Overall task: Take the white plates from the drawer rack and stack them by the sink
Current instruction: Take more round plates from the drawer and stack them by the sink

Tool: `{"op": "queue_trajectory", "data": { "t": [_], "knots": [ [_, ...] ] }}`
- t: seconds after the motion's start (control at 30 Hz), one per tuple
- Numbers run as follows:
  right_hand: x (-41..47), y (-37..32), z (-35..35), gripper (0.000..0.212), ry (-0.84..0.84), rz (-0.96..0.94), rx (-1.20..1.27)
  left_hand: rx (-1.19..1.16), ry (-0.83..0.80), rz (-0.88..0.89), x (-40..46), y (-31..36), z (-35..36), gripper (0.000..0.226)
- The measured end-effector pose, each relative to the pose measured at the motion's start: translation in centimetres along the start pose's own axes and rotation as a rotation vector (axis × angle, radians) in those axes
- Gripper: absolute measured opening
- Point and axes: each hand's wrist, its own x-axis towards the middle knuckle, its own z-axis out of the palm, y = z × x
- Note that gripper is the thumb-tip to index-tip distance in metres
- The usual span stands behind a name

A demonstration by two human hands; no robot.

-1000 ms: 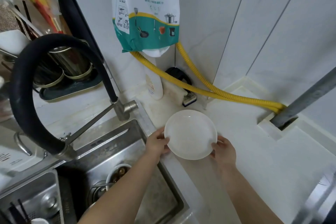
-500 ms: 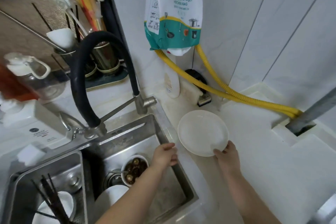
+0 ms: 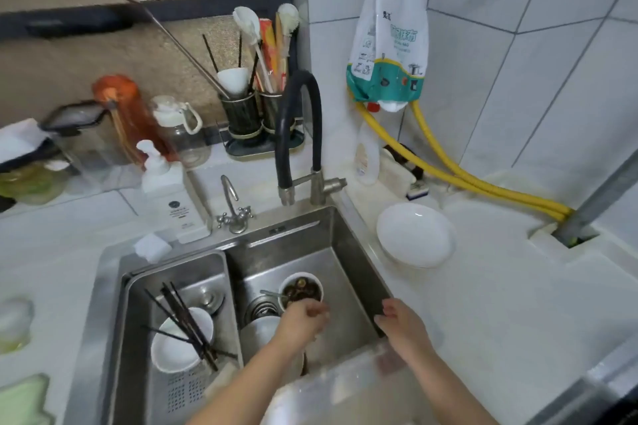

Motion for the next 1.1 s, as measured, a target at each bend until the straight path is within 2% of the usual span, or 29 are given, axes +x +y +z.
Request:
{"op": "queue_trajectory", "data": {
  "t": [0.27,0.37,0.43,0.53,0.77,1.0,1.1],
  "knots": [
    [-7.0,-0.9,8.2,0.042,-0.125,-0.103,-0.095,0.018,0.075,-0.025,-7.8,-8.2,-4.2,0.017],
    [-9.1,-1.4,10.4,0.037,-0.168,-0.188,-0.189,0.033,0.149,-0.033,-10.9,-10.0,-5.4,0.015],
    [-10.1,-1.9,11.7,0.034,-0.192,-0.249,-0.243,0.017,0.197,-0.03,-13.0,-11.0,-6.2,0.003],
    [-11.3,-2.6,13.1,0.035,-0.269,-0.333,-0.24,0.017,0.303,-0.03,-15.9,-12.7,-7.1,0.005],
    [-15.0,-3.1,16.2,0.03,-0.488,-0.534,-0.405,-0.05,0.524,-0.189,-24.3,-16.9,-6.8,0.018],
    [-20.8,-2.2,22.3,0.026,-0.749,-0.67,-0.48,-0.11,0.71,-0.395,-33.5,-22.1,-4.7,0.007],
    [-23.9,-1.5,24.8,0.022,-0.81,-0.749,-0.535,-0.173,0.787,-0.467,-37.3,-24.4,-4.5,0.015]
  ]
}}
